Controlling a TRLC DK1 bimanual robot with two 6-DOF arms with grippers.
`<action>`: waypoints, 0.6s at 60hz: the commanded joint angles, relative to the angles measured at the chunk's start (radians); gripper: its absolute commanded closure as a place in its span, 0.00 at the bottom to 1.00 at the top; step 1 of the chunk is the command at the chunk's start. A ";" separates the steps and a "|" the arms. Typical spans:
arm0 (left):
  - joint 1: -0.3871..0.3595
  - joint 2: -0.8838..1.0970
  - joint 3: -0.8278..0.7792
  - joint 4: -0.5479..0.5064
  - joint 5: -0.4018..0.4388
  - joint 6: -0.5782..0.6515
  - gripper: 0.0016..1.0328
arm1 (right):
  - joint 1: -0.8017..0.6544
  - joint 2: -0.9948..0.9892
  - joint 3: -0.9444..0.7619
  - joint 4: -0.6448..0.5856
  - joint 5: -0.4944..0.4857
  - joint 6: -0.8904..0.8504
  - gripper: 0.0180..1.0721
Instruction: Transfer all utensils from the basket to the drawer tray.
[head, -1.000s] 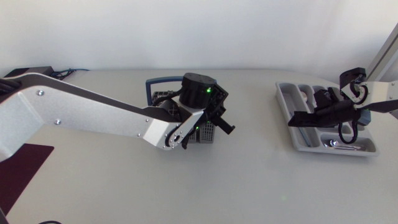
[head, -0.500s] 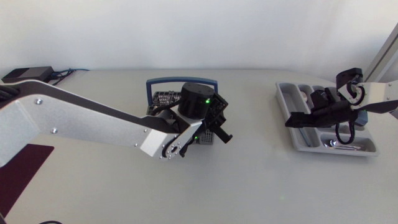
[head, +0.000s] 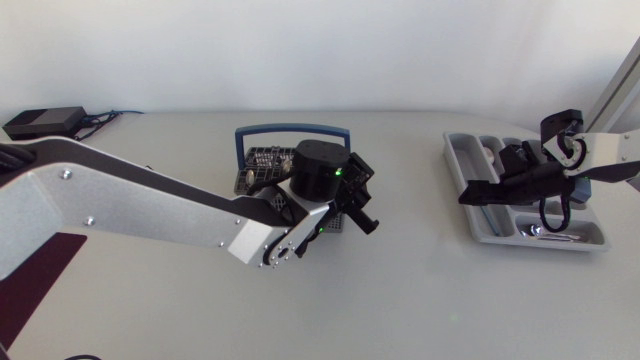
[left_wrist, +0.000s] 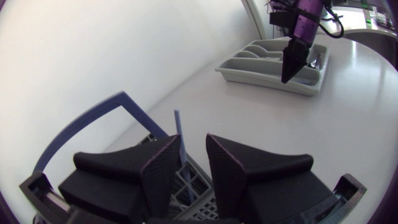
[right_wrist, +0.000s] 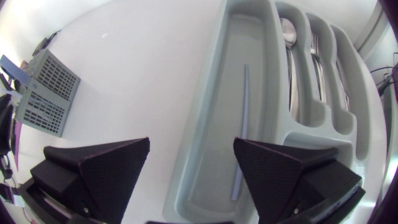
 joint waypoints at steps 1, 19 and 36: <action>0.005 -0.012 -0.008 0.032 -0.016 0.028 0.68 | 0.008 -0.008 -0.022 0.007 0.008 -0.014 0.07; 0.011 0.037 0.043 0.046 -0.037 0.042 0.69 | 0.010 0.001 -0.017 0.009 0.011 -0.014 0.07; 0.017 0.064 0.073 0.058 -0.039 0.045 0.96 | 0.011 0.013 -0.014 0.016 0.015 -0.016 0.07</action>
